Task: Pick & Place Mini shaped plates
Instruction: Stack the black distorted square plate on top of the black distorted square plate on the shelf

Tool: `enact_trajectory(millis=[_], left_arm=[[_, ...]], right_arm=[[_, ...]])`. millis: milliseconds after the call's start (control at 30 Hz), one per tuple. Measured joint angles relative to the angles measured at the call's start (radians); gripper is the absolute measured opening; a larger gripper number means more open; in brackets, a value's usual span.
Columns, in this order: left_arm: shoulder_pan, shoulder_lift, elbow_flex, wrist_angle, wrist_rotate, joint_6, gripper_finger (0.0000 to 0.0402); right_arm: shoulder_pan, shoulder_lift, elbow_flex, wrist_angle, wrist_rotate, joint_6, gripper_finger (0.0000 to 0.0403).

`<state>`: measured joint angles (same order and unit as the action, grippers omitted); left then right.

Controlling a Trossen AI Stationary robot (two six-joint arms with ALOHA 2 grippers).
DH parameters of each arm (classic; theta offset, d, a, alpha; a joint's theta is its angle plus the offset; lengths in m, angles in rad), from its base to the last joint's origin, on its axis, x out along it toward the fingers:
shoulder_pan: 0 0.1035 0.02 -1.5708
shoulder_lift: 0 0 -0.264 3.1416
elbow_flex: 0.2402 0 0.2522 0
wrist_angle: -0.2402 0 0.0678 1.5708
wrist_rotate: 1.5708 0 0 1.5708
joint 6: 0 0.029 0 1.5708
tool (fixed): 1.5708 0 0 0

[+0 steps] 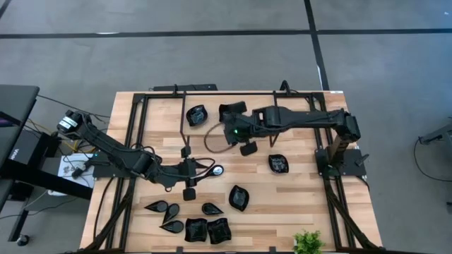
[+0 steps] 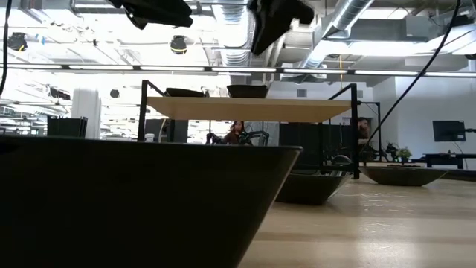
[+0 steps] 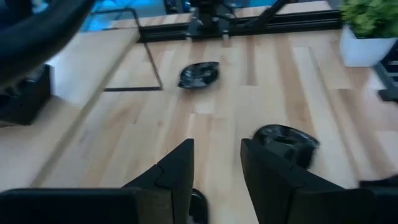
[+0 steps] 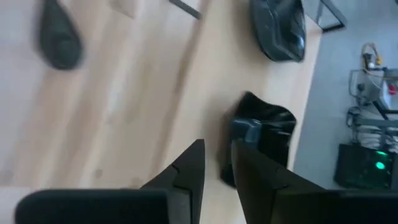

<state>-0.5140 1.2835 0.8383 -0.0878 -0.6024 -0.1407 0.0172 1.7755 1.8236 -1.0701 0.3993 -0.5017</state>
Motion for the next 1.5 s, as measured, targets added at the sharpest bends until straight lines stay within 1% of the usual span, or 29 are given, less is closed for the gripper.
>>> enact_trajectory(millis=[67,133,300,333,400,433,500,567,633,700,767,800,867,967,1100,1200,1300,1500], left_arm=[[0.000,0.000,0.000,0.004,0.074,-0.004,0.0133],[-0.004,0.000,0.000,0.027,0.140,-0.018,0.0133],[-0.029,0.045,-0.001,0.163,0.151,-0.040,0.0132],[-0.034,0.062,0.000,0.199,0.154,-0.039,0.0131],[-0.044,0.093,0.003,0.233,0.152,-0.012,0.0127],[-0.048,0.115,0.016,0.236,0.152,-0.002,0.0125],[-0.057,0.149,0.041,0.227,0.150,0.000,0.0120],[-0.071,0.183,0.093,0.207,0.169,0.001,0.0116],[-0.092,0.205,0.156,0.148,0.202,-0.007,0.0114],[-0.110,0.230,0.227,0.066,0.240,-0.036,0.0113],[-0.116,0.252,0.284,-0.040,0.283,-0.087,0.0112],[-0.115,0.266,0.310,-0.085,0.315,-0.133,0.0112],[-0.104,0.294,0.341,-0.165,0.411,-0.249,0.0112],[-0.081,0.335,0.349,-0.226,0.553,-0.375,0.0112],[-0.065,0.397,0.349,-0.238,0.630,-0.504,0.0116],[-0.079,0.434,0.349,-0.238,0.674,-0.588,0.0126],[-0.111,0.457,0.349,-0.238,0.686,-0.707,0.0132],[-0.181,0.491,0.350,-0.234,0.634,-0.899,0.0130]], right_arm=[[0.044,-0.014,0.030,-0.076,-0.002,0.045,0.0075],[0.090,-0.039,0.052,-0.105,-0.002,0.110,0.0074],[0.197,-0.177,0.052,-0.233,-0.006,0.329,0.0074],[0.220,-0.213,0.044,-0.239,-0.005,0.387,0.0074],[0.267,-0.296,-0.027,-0.200,-0.003,0.474,0.0074],[0.296,-0.343,-0.088,-0.155,0.005,0.499,0.0074],[0.352,-0.437,-0.252,-0.009,0.047,0.537,0.0074],[0.402,-0.525,-0.452,0.191,0.095,0.553,0.0074],[0.438,-0.595,-0.651,0.394,0.103,0.546,0.0074],[0.451,-0.638,-0.822,0.626,0.094,0.510,0.0074],[0.458,-0.655,-0.956,0.809,0.095,0.466,0.0074],[0.460,-0.659,-1.005,0.877,0.093,0.440,0.0074],[0.455,-0.663,-1.069,0.966,0.096,0.394,0.0074],[0.431,-0.664,-1.086,1.005,0.097,0.318,0.0074],[0.396,-0.664,-1.074,1.006,0.097,0.316,0.0074],[0.374,-0.664,-1.070,1.007,0.097,0.287,0.0074],[0.352,-0.664,-1.070,1.005,0.097,0.229,0.0074],[0.310,-0.664,-1.070,1.053,0.096,0.098,0.0074]])
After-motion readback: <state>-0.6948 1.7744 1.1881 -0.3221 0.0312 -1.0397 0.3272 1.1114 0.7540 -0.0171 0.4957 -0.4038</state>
